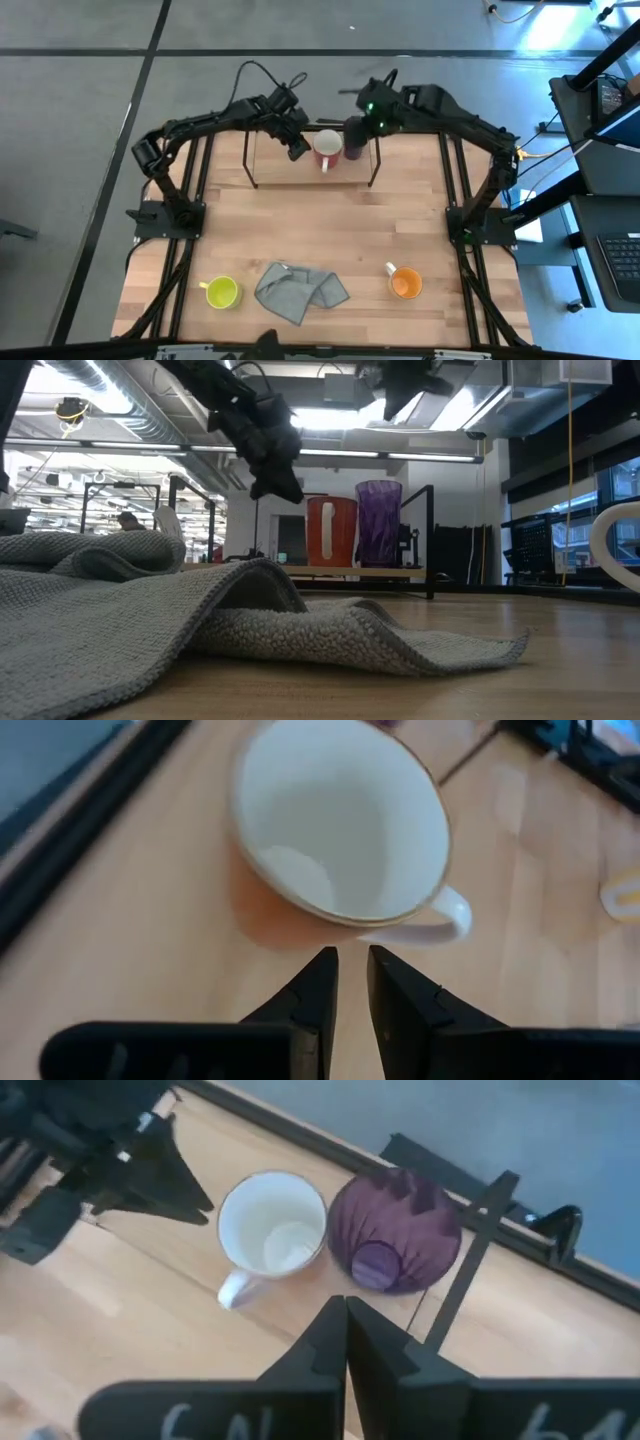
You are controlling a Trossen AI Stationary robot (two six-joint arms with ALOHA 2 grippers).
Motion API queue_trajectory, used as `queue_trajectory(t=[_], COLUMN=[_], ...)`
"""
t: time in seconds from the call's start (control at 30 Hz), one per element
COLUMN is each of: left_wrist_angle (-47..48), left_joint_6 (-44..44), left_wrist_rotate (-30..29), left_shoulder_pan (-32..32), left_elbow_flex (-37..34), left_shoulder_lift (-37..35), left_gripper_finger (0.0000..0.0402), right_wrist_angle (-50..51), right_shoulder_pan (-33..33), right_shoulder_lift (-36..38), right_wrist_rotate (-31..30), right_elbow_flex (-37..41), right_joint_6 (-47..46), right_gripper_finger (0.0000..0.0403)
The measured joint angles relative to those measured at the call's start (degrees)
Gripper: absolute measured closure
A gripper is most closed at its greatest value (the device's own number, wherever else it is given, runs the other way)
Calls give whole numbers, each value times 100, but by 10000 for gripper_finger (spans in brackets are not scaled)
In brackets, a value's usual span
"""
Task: Stack small to large cups/mugs on shelf
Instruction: Adjust the violet cup on the shelf
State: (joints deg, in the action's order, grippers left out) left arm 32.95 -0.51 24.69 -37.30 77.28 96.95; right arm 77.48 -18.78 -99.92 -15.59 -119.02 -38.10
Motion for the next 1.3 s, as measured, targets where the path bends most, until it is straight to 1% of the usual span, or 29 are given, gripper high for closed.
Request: queue_trajectory(t=[0.13,0.27,0.4,0.5,0.63,0.83,0.93,1.07,1.17,1.3], left_wrist_angle=[111,226,264,263,264,275,307,381,411,411], left_joint_6=[29,37,37,42,45,123,144,144,144,144], left_wrist_rotate=[-17,-22,-24,-25,-128,-164,-162,-212,-289,-302], left_shoulder_pan=[-204,-349,-402,-400,-405,-409,-430,-433,-433,-433], left_elbow_flex=[0,-2,-4,-4,-4,-4,-4,-4,-4,-4], left_shoulder_lift=[-185,-346,-437,-457,-451,-451,-451,-451,-448,-448], left_gripper_finger=[349,349,349,349,349,349,349,349,349,349], right_wrist_angle=[-333,-430,-530,-789,-1070,-1169,-1266,-1261,-1259,-1205], right_shoulder_pan=[-505,-1111,-1738,-2042,-2198,-2372,-2449,-2515,-2552,-2554], right_shoulder_lift=[-72,-90,-156,-310,-693,-1201,-1362,-1584,-1693,-1789], right_wrist_rotate=[364,428,850,1275,1646,1791,2048,2230,2608,2707], right_elbow_flex=[0,0,7,15,20,26,26,26,26,26], right_joint_6=[370,556,623,692,831,1107,1167,1281,1303,1342], right_gripper_finger=[391,391,391,391,391,391,391,391,391,391])
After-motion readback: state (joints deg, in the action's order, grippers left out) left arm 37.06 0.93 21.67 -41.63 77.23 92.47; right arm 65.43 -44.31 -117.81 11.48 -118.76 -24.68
